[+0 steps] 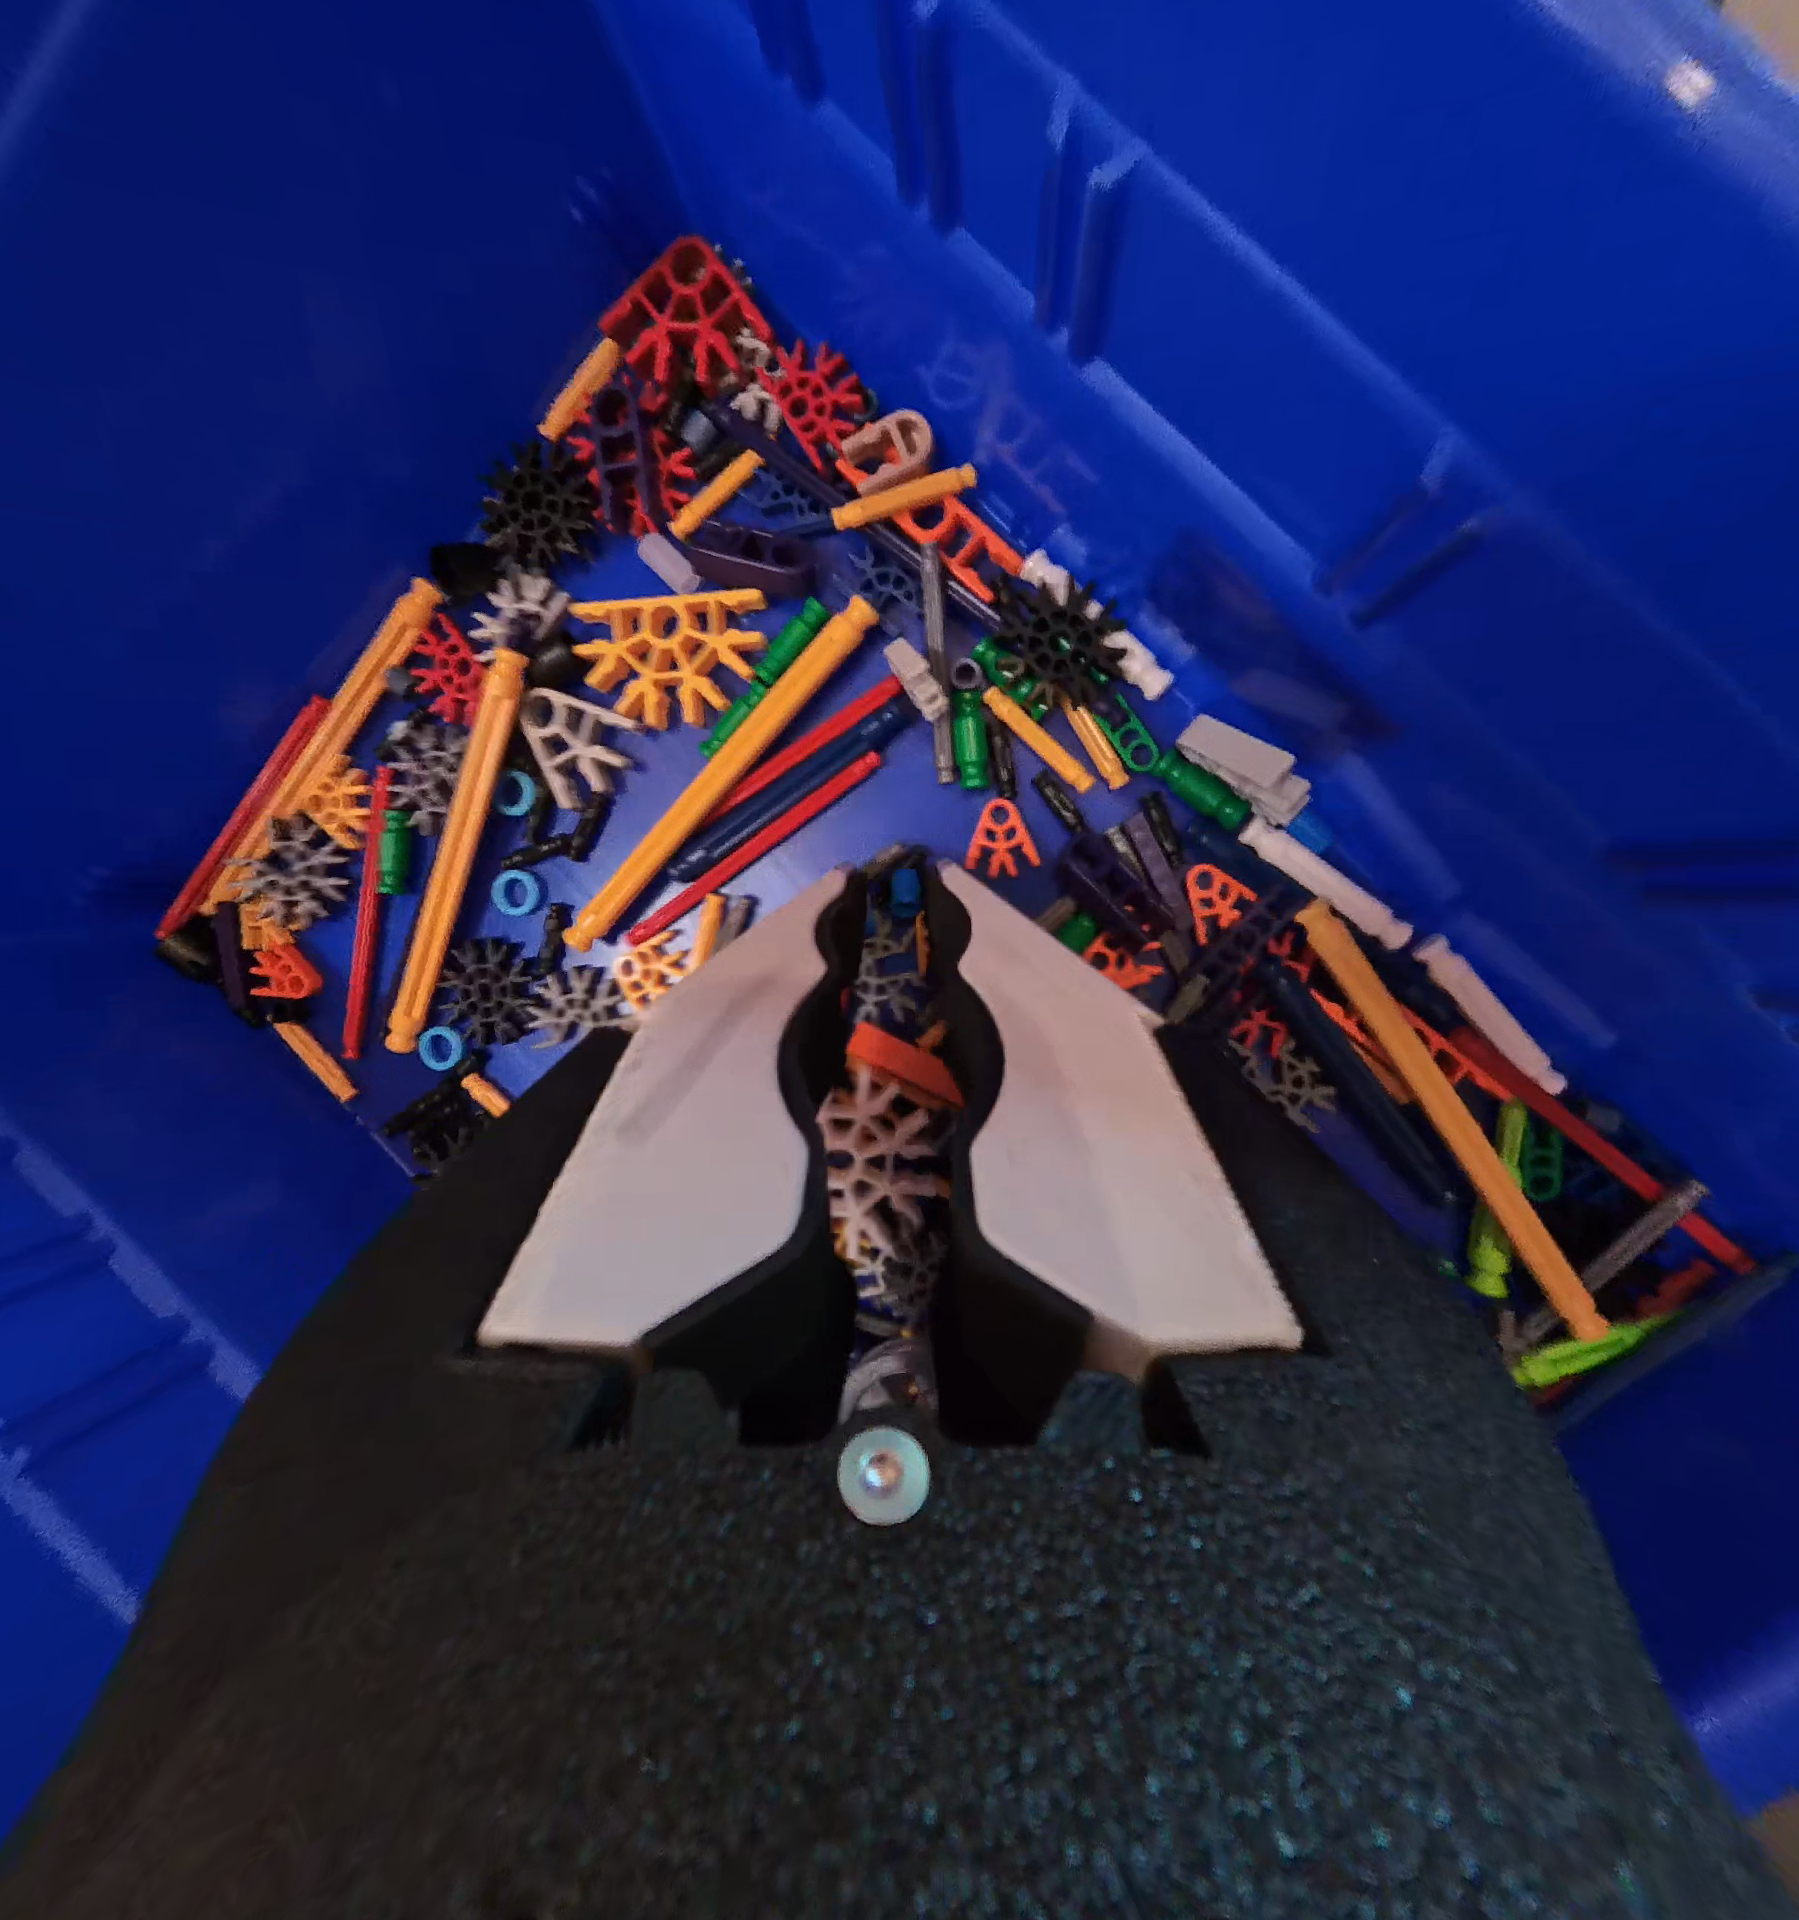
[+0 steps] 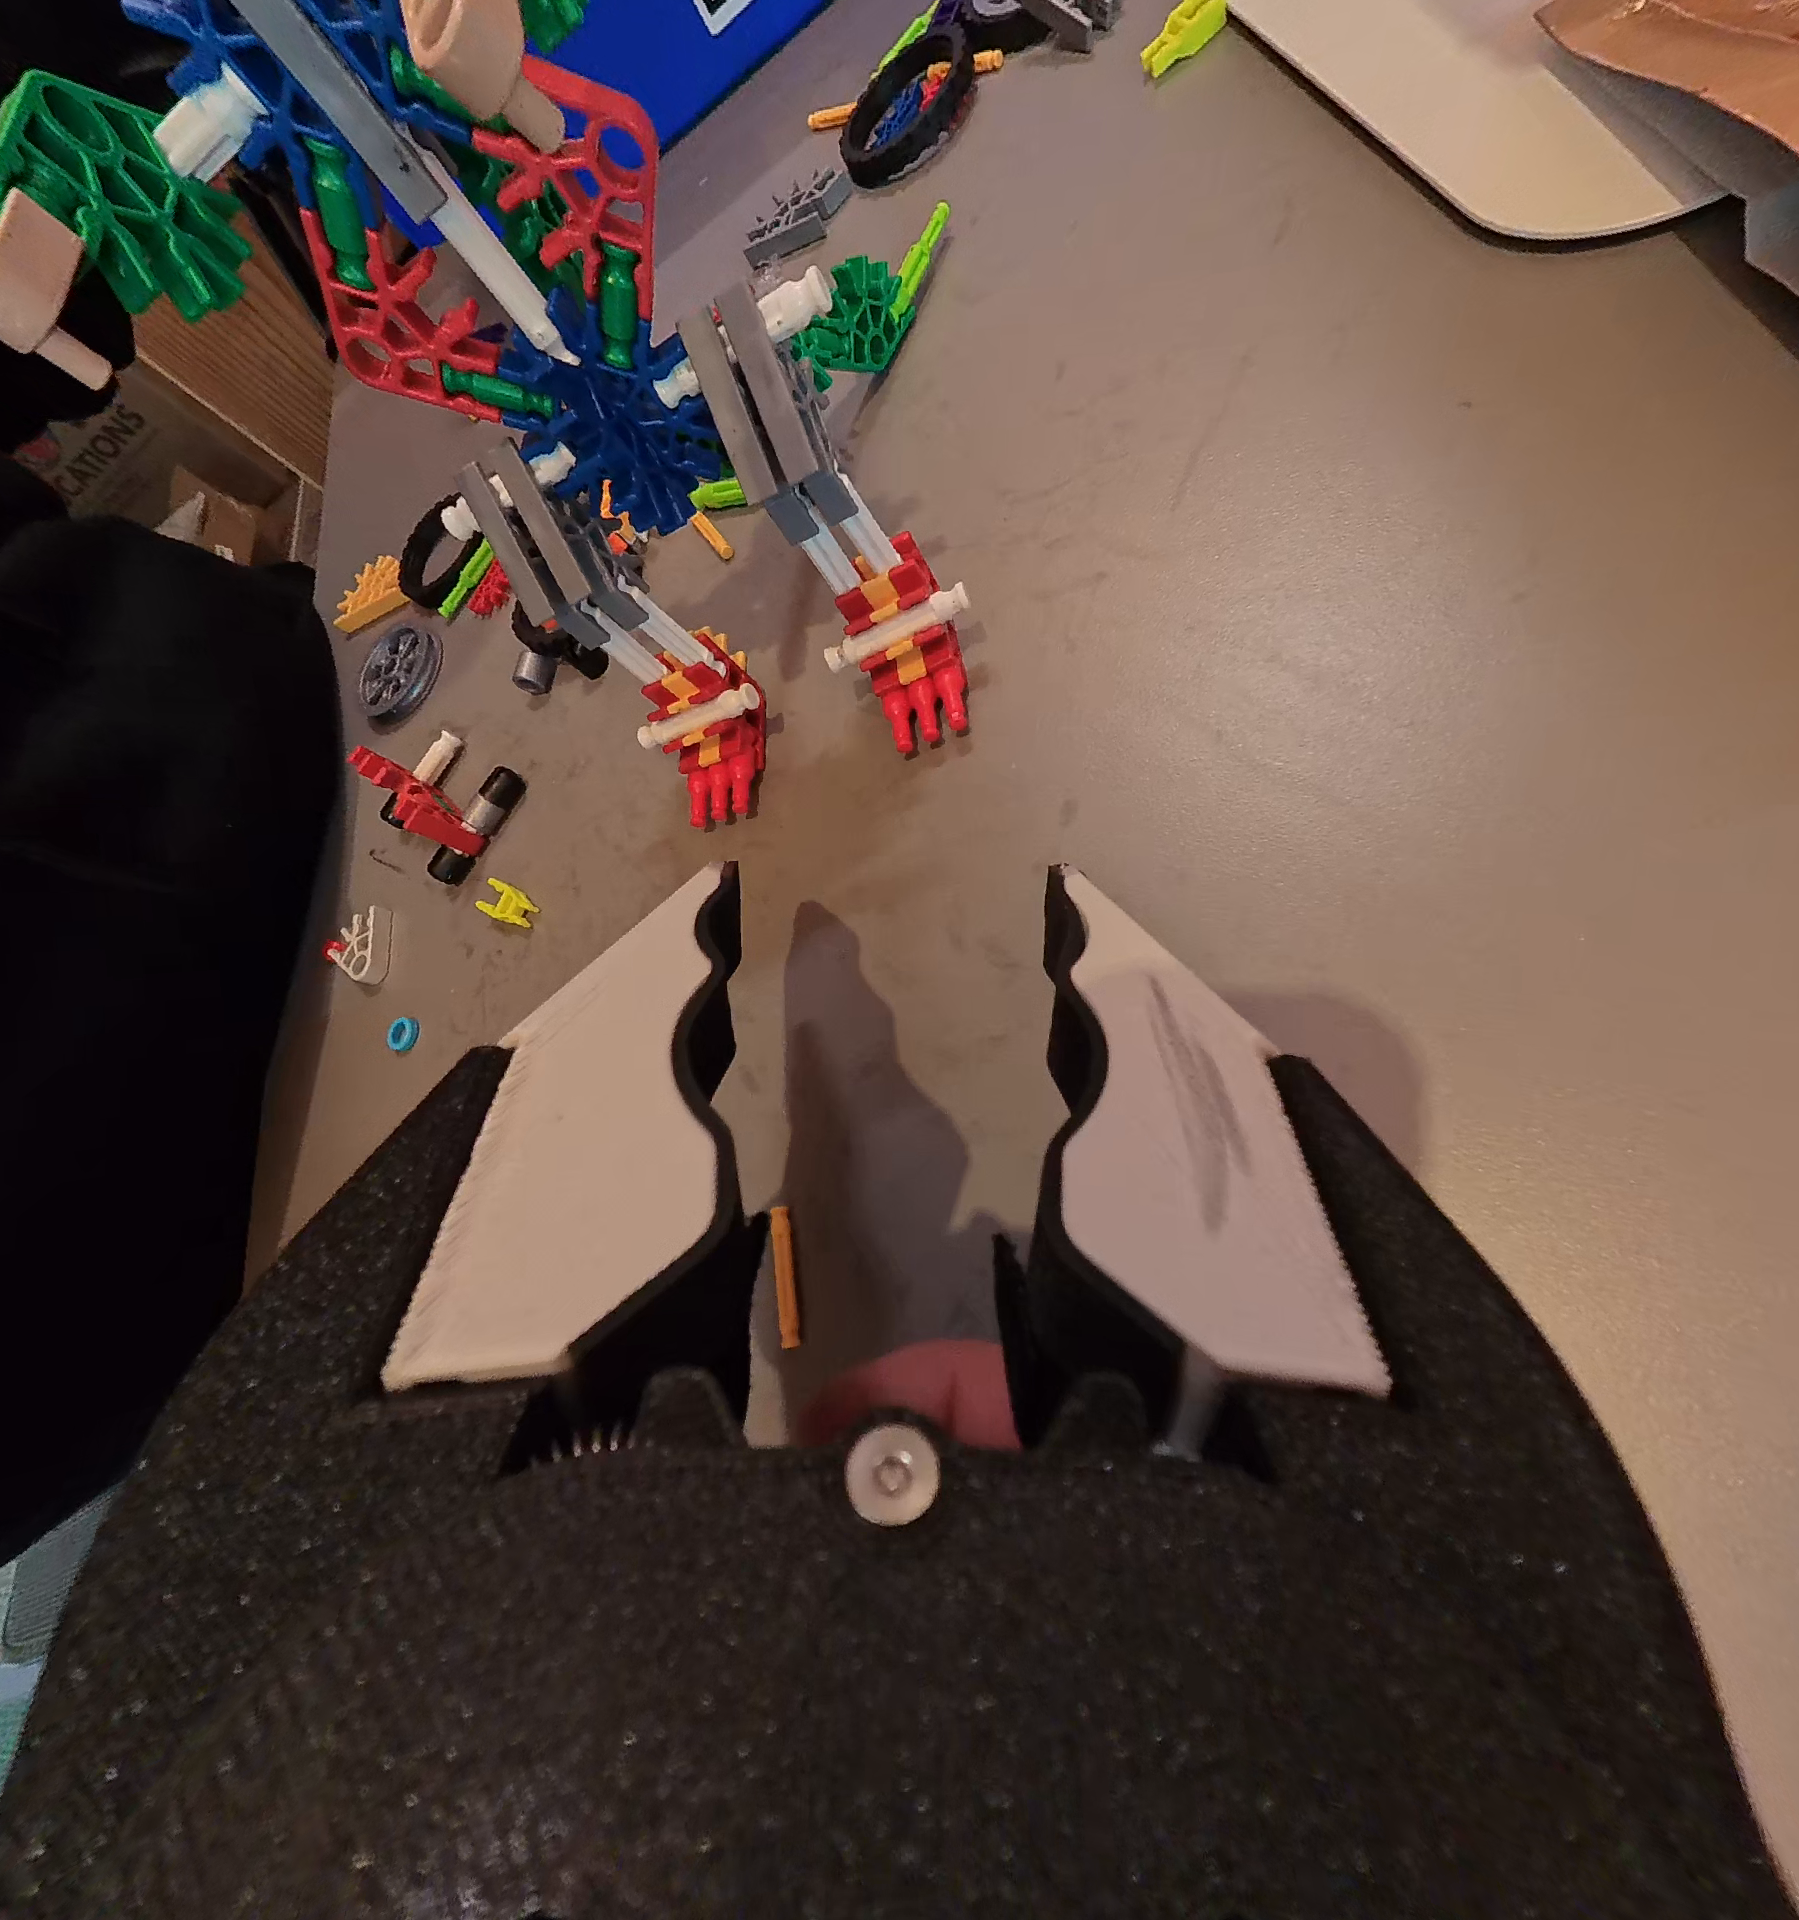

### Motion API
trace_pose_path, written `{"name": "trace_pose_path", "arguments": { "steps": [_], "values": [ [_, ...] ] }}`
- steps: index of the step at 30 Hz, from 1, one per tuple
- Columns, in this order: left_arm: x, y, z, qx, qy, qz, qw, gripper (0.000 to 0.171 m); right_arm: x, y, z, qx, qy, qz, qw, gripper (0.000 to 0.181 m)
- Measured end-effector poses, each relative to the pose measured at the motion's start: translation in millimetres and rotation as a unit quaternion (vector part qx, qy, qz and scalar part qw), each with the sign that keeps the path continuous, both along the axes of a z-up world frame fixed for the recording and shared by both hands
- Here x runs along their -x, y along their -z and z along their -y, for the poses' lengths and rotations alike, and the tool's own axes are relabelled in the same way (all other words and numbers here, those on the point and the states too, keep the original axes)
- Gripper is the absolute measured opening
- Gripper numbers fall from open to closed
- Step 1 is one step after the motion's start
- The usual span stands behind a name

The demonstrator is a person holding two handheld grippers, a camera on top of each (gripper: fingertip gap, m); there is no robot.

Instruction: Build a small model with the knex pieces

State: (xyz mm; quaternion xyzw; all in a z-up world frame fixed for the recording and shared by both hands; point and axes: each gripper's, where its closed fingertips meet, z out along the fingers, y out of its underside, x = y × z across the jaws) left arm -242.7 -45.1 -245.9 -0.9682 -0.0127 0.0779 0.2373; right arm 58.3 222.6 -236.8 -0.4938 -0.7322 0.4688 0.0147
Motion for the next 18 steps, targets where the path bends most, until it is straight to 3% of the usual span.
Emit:
{"name": "trace_pose_path", "arguments": {
  "steps": [5,9,18],
  "values": [
    [15.2,-21.7,-16.8,-0.071,-0.017,-0.028,0.997,0.019,-0.1,0.5,0.2,-0.001,0.0,0.0,1.0,0.058],
    [18.4,-10.2,-17.7,-0.051,-0.017,-0.035,0.998,0.031,-0.1,0.4,0.2,-0.002,-0.001,0.0,1.0,0.058],
    [6.2,2.3,-14.0,-0.028,-0.01,0.006,1.0,0.026,-0.2,0.6,0.4,-0.003,-0.001,0.0,1.0,0.058]
  ]
}}
